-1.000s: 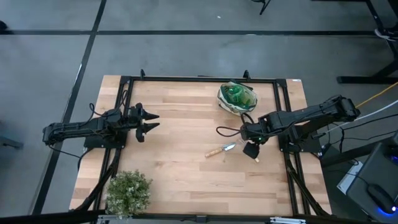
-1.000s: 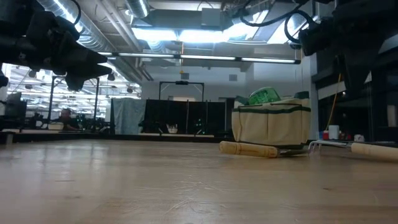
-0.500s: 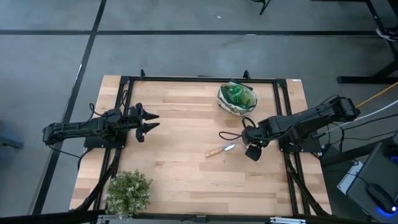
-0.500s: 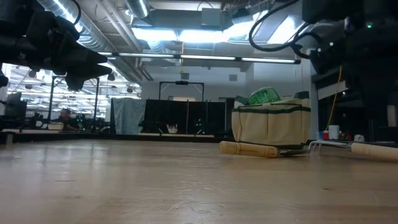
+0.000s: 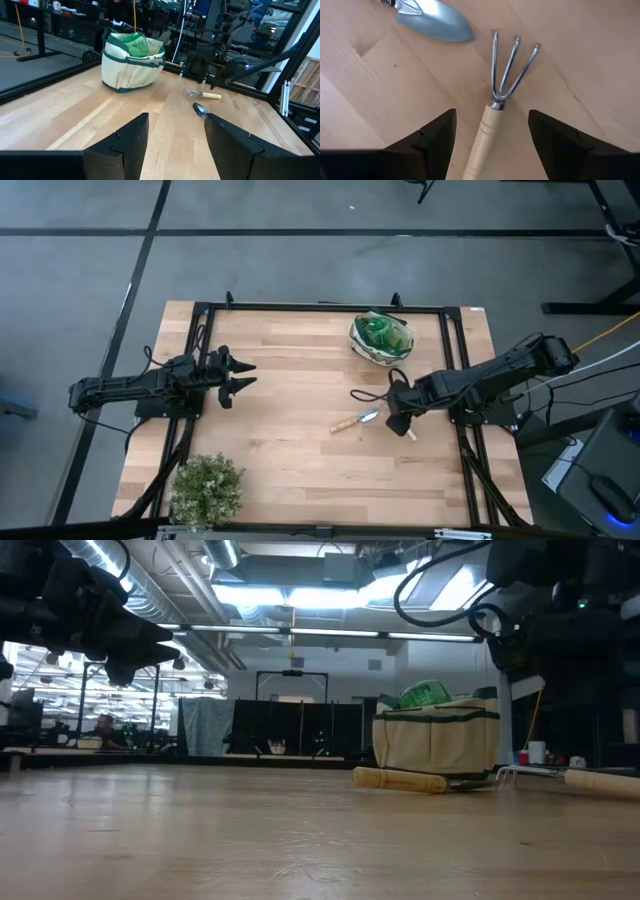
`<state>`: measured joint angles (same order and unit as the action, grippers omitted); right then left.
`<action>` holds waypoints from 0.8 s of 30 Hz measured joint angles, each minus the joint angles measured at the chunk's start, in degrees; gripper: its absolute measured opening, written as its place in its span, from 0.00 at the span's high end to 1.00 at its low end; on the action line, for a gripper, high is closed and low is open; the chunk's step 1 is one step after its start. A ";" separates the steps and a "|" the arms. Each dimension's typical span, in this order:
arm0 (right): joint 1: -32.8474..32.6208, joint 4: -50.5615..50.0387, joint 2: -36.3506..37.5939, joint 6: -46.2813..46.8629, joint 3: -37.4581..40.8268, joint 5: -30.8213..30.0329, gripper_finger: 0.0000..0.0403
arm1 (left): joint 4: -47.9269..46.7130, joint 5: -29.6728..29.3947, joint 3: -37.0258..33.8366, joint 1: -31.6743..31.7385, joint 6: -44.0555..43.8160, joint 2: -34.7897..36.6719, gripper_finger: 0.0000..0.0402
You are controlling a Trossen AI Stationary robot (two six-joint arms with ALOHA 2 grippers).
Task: Pick & Place Garden tools in Gardening bag
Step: Put the mini rake into the white bag
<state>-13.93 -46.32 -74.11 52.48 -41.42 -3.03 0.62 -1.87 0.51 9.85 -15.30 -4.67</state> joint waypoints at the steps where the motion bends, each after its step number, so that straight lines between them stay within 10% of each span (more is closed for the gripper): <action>1: 0.00 0.91 0.00 0.03 0.51 0.02 0.37 | 0.00 0.00 0.00 0.01 -0.01 0.02 0.53; 24: 0.04 19.76 -0.09 -0.71 11.08 -3.89 0.37 | -0.01 0.00 0.00 0.02 -0.01 0.00 0.52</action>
<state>-13.89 -26.55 -74.19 51.77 -30.34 -6.92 0.61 -1.87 0.51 9.87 -15.31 -4.67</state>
